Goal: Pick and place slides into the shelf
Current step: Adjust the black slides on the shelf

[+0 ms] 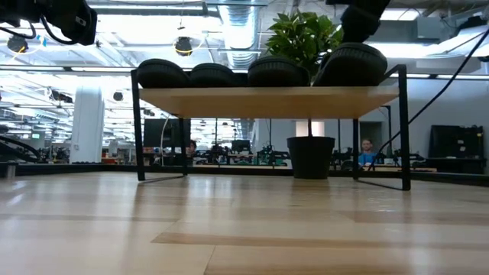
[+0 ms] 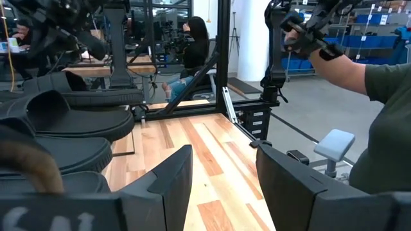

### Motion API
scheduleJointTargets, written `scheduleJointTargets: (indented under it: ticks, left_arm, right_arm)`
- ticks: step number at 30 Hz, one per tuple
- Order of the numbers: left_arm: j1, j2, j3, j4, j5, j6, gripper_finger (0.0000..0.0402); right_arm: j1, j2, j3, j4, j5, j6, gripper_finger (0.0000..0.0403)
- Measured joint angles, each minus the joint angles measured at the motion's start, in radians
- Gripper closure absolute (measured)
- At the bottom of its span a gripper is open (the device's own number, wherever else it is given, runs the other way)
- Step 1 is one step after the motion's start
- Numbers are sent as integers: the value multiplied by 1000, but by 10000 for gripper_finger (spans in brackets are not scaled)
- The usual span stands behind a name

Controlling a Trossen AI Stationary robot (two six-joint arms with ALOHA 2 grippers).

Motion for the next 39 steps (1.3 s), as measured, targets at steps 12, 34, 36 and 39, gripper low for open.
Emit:
scheduleJointTargets:
  ticks: [12, 34, 36, 39]
  left_arm:
    - [0, 0, 0, 0, 0, 0, 242]
    - [0, 0, 0, -3, -1, 0, 242]
    - [0, 0, 0, -3, -1, 0, 242]
    - [0, 0, 0, -3, -1, 0, 242]
  right_arm:
    - [49, 63, 1, 284, -173, -70, 403]
    - [261, 249, 1, 542, -352, -98, 403]
    - [282, 249, 7, 575, -388, -103, 403]
    - [304, 264, 27, 602, -416, -104, 403]
